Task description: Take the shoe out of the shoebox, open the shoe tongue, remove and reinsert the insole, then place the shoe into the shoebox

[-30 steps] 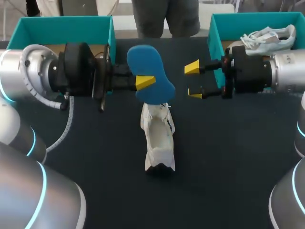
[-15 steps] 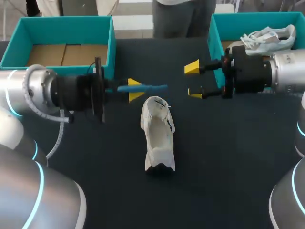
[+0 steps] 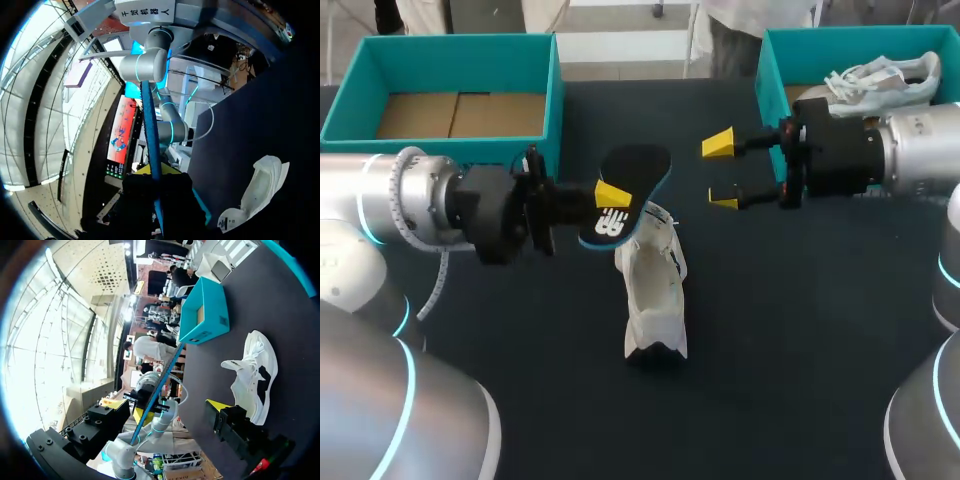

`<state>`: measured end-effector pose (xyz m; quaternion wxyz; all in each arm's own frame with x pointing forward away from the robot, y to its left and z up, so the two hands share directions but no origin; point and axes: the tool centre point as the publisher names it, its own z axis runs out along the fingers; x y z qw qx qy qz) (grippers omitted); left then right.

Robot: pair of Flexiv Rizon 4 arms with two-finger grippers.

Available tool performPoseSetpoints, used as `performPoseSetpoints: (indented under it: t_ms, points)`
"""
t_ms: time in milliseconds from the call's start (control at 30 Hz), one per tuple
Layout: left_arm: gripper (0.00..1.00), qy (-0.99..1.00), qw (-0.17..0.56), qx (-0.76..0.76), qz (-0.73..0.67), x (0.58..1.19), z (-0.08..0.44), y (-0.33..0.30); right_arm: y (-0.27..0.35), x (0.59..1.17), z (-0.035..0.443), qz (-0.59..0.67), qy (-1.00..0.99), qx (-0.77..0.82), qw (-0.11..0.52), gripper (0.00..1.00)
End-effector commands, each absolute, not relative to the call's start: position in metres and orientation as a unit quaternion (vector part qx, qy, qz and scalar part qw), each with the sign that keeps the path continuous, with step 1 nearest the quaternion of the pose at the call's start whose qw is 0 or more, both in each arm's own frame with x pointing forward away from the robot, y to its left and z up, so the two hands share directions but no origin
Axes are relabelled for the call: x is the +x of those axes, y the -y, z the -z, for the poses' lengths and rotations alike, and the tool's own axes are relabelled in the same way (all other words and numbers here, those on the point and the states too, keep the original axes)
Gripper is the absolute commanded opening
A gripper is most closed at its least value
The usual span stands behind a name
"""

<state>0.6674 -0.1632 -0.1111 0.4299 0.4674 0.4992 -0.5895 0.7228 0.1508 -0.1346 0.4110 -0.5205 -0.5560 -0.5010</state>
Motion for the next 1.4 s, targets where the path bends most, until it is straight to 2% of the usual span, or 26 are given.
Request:
performPoseSetpoints:
  t_ms: [33, 467, 567, 600, 633, 667, 933, 1000, 1133, 1233, 1267, 1400]
  points:
    - [0.00, -0.489, 0.443, 0.490, 0.570, 0.676, 0.113, 0.169, -0.163, 0.730, 0.137, 0.501, 0.556, -0.516, 0.415, 1.00]
    - [0.00, -0.481, 0.490, 0.504, 0.524, 0.689, 0.136, 0.196, -0.186, 0.728, 0.124, 0.503, 0.548, -0.509, 0.433, 1.00]
    - [0.00, -0.474, 0.507, 0.505, 0.514, 0.690, 0.138, 0.205, -0.189, 0.728, 0.126, 0.501, 0.544, -0.508, 0.441, 0.77]
    - [0.00, -0.465, 0.510, 0.516, 0.508, 0.691, 0.140, 0.207, -0.190, 0.728, 0.126, 0.502, 0.544, -0.508, 0.442, 0.62]
    - [0.00, -0.466, 0.510, 0.517, 0.506, 0.691, 0.140, 0.209, -0.192, 0.728, 0.125, 0.503, 0.543, -0.507, 0.442, 0.53]
    - [0.00, -0.467, 0.509, 0.515, 0.507, 0.691, 0.140, 0.212, -0.194, 0.728, 0.125, 0.503, 0.543, -0.505, 0.444, 0.48]
    - [0.00, -0.447, 0.515, 0.537, 0.495, 0.689, 0.147, 0.225, -0.201, 0.729, 0.131, 0.504, 0.540, -0.499, 0.453, 0.45]
    - [0.00, -0.447, 0.516, 0.534, 0.499, 0.688, 0.145, 0.226, -0.201, 0.728, 0.133, 0.505, 0.537, -0.501, 0.454, 0.40]
    - [0.00, -0.447, 0.516, 0.531, 0.501, 0.687, 0.145, 0.222, -0.200, 0.727, 0.135, 0.503, 0.534, -0.504, 0.456, 0.36]
    - [0.00, -0.438, 0.515, 0.536, 0.505, 0.685, 0.144, 0.219, -0.198, 0.727, 0.136, 0.499, 0.533, -0.506, 0.458, 0.19]
    - [0.00, -0.436, 0.515, 0.535, 0.509, 0.684, 0.143, 0.218, -0.198, 0.728, 0.136, 0.498, 0.533, -0.507, 0.459, 0.00]
    - [0.00, -0.432, 0.509, 0.534, 0.519, 0.680, 0.141, 0.214, -0.197, 0.730, 0.138, 0.489, 0.537, -0.509, 0.462, 0.00]
